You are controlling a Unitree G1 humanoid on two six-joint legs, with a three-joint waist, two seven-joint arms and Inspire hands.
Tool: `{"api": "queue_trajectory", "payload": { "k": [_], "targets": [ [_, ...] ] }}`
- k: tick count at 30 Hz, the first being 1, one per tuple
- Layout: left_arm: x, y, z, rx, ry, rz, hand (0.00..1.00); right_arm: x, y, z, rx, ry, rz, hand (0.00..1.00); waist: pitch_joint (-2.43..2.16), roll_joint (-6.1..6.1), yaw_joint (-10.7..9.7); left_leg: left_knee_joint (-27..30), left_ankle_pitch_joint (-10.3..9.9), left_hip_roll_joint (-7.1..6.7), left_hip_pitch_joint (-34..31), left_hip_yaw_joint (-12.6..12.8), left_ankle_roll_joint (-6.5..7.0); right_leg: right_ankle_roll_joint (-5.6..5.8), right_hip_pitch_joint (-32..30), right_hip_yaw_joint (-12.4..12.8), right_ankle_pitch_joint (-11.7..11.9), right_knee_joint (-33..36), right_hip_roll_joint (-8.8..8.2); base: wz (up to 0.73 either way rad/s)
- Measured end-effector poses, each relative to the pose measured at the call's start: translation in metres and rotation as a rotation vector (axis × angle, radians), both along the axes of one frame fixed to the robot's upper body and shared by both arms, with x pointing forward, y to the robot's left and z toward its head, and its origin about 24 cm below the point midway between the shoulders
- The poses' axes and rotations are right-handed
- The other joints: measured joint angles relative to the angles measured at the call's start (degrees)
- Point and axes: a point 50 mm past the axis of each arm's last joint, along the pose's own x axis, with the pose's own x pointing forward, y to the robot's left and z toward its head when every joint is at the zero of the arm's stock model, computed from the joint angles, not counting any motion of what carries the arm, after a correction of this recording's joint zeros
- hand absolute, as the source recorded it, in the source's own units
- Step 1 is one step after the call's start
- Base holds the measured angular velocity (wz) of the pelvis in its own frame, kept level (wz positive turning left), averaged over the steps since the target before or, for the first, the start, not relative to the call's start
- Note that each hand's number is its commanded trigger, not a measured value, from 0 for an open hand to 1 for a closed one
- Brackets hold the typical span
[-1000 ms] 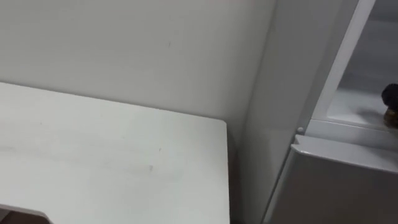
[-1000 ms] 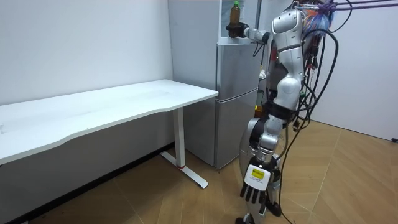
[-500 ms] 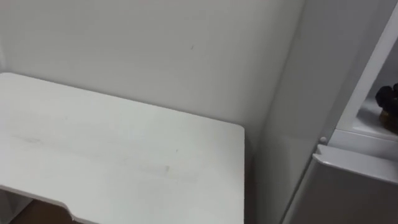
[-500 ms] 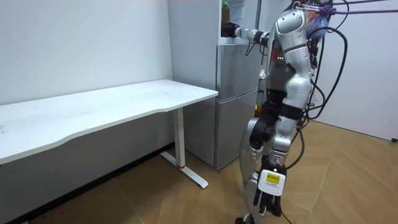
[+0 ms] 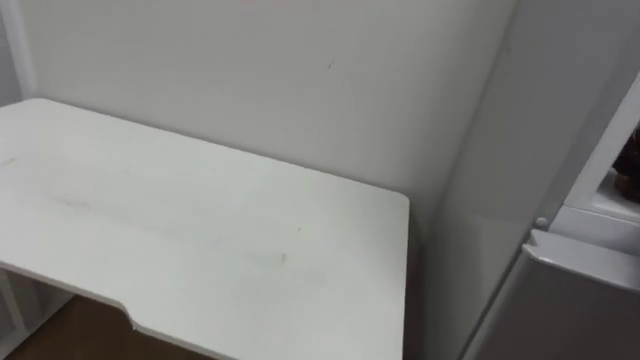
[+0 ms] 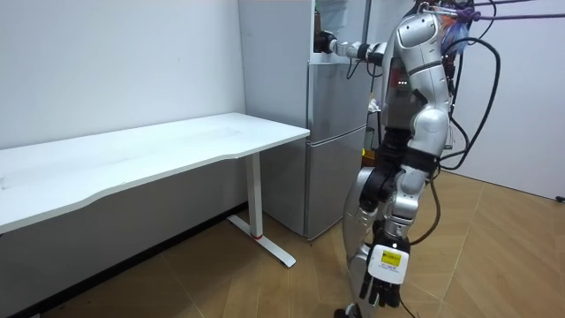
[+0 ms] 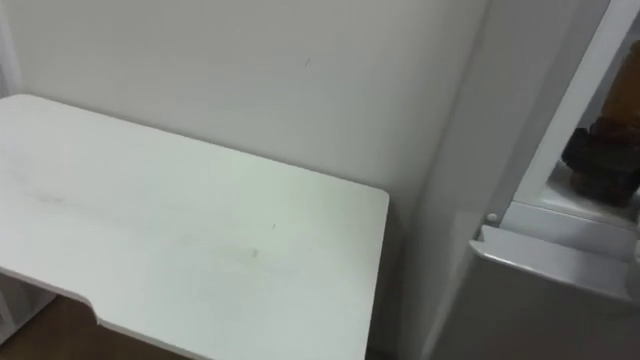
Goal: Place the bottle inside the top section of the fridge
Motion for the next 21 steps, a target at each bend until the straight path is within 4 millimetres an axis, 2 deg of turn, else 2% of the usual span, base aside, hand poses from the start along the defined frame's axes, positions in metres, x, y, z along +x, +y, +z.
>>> {"api": "queue_trajectory", "payload": {
  "k": [2, 4, 9, 21],
  "targets": [
    [0.008, 0.002, 0.002, 0.008, -0.028, -0.013, 0.0, -0.001, -0.002, 0.0, -0.004, -0.006, -0.022, 0.0, 0.09, 0.13, 0.13, 1.02, 0.0, 0.15, -1.33, -0.63, -0.08, -0.17, -0.59, -0.21, 0.29, -0.15, 0.31, 0.17],
    [0.02, 0.002, 0.004, 0.016, -0.063, -0.054, 0.0, -0.003, -0.005, 0.003, -0.02, -0.02, -0.039, 0.0, 0.36, 0.53, 0.26, 2.26, 0.0, 0.25, -3.14, -1.47, -0.2, -0.43, -1.53, -0.76, 0.56, -0.02, 0.5, 0.12],
    [0.03, -0.001, 0.004, 0.027, -0.099, -0.055, 0.0, -0.002, -0.006, 0.015, -0.035, -0.065, -0.078, 0.0, 1.11, 1.73, 0.93, 3.65, 0.12, 0.44, -5.23, -1.89, -0.35, -0.76, -2.97, -0.92, 1.05, -0.25, 0.75, 0.01],
    [0.027, -0.001, 0.004, 0.046, -0.096, -0.058, 0.0, -0.005, -0.008, 0.011, -0.093, -0.059, -0.076, 0.0, 1.0, 2.3, 1.55, 3.42, 0.36, 0.44, -4.29, -1.66, -0.28, -0.56, -1.97, -0.16, 1.26, -1.01, 0.97, 0.0]
  ]
}}
